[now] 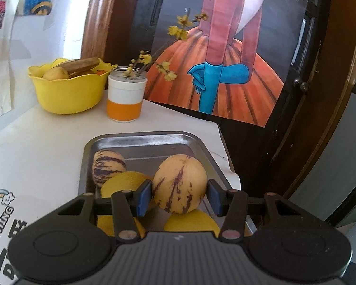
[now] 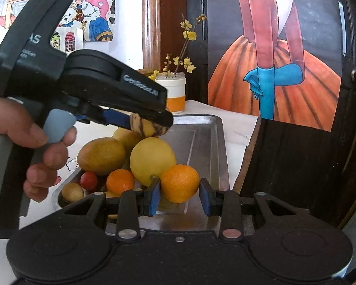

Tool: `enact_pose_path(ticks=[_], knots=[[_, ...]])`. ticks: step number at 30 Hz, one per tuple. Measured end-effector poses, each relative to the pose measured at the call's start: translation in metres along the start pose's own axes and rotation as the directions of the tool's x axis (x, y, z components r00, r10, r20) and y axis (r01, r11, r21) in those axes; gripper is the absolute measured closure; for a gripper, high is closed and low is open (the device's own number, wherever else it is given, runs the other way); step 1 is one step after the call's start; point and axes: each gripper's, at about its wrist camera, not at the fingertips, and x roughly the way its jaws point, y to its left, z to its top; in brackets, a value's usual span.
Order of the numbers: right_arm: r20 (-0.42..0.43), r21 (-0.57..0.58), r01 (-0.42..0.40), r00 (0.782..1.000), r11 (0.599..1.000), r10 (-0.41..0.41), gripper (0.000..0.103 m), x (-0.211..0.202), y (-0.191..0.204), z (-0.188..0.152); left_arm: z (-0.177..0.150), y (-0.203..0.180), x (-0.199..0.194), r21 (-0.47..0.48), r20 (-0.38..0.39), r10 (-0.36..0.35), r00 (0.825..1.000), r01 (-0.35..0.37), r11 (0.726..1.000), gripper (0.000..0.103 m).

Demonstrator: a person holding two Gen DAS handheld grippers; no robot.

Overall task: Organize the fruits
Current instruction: 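Carry the pepino onto the tray and open the left tool while the right tool releases the mandarin there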

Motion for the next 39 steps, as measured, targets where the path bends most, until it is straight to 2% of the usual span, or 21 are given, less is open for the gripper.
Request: enact_pose_path(ticks=[13,19,25,28,30,34,35,39], knots=[[-0.011,0.023,0.009,1.0,1.0,-0.009,0.066,0.007,-0.001,-0.002,-0.003,-0.002,0.011,0.007,-0.031,0.007,0.999,-0.007,1.0,0.049],[-0.017,0.035,0.022,1.0,0.999,-0.021,0.066,0.009,-0.002,-0.003,-0.002,-0.006,0.007,0.036,-0.012,0.016,1.0,-0.016,0.999,0.048],[-0.003,0.046,0.032,0.999,0.998,-0.032,0.061,0.007,-0.003,-0.003,-0.004,-0.005,0.004,0.025,-0.011,0.017,1.0,-0.017,1.0,0.035],[0.009,0.049,0.035,0.999,0.998,-0.035,0.055,0.003,-0.002,-0.002,-0.003,-0.005,-0.001,0.019,-0.002,0.016,1.0,-0.016,1.0,0.027],[0.018,0.048,0.044,0.999,0.998,-0.045,0.045,0.001,-0.002,-0.001,-0.002,-0.004,-0.006,0.016,0.008,0.015,1.0,-0.015,1.0,0.02],[0.037,0.051,0.061,0.997,0.997,-0.063,0.039,-0.007,-0.001,0.001,0.0,-0.004,-0.019,0.016,0.032,0.011,0.999,-0.012,1.0,0.008],[0.043,0.054,0.064,0.997,0.996,-0.067,0.035,-0.01,-0.001,0.001,0.0,-0.004,-0.023,0.015,0.041,0.013,0.999,-0.014,1.0,0.005],[0.066,0.053,0.077,0.995,0.996,-0.08,0.027,-0.021,0.002,0.005,0.0,0.0,-0.04,0.006,0.072,0.018,0.997,-0.018,1.0,0.002]])
